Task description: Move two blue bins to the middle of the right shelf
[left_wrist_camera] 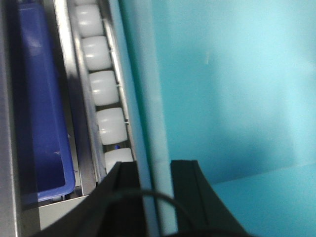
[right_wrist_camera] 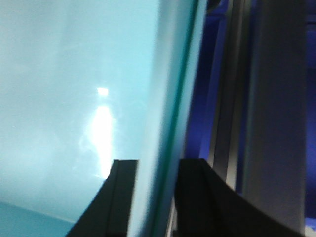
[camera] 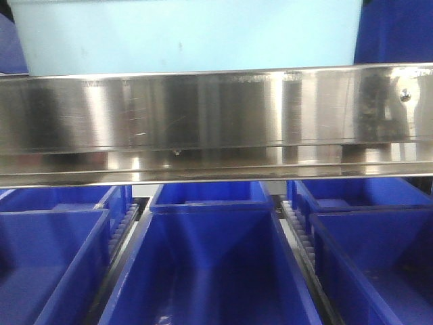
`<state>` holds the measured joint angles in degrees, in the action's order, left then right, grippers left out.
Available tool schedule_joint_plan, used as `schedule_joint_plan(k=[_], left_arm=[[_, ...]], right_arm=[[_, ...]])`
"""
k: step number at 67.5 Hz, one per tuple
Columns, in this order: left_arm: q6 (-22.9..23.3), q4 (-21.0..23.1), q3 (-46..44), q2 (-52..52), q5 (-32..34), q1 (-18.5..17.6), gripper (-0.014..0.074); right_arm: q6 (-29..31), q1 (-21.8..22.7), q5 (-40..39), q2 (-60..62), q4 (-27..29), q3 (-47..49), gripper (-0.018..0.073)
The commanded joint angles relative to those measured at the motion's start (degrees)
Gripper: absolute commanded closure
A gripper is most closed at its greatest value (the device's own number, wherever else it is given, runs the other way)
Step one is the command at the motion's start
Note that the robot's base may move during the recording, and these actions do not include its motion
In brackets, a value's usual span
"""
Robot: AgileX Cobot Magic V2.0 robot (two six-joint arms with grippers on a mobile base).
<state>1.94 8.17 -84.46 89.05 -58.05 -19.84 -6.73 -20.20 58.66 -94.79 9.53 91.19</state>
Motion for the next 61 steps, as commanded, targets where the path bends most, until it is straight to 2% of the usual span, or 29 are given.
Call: schedule_joint_plan(k=[1, 18, 39, 61], left_arm=[[-0.16, 0.87, 0.04, -0.10, -0.70, 0.25, 0.0707], [-0.16, 1.71, -0.19, -0.48, -0.92, 0.25, 0.0707], [-0.16, 1.82, -3.37, -5.75, 0.58, 0.25, 0.0707], [-0.16, 1.82, -11.39, -11.55, 4.67, 0.25, 0.0707]], right_arm=[[-0.58, 0.03, 4.13, -1.22, -0.77, -0.65, 0.0715], [-0.58, 0.03, 3.75, -0.71, -0.48, -0.65, 0.0713], [-0.58, 0.03, -3.91, 5.69, -0.48, 0.21, 0.0713], [-0.26, 0.03, -6.67, 9.52, -0.84, 11.18, 0.0713]])
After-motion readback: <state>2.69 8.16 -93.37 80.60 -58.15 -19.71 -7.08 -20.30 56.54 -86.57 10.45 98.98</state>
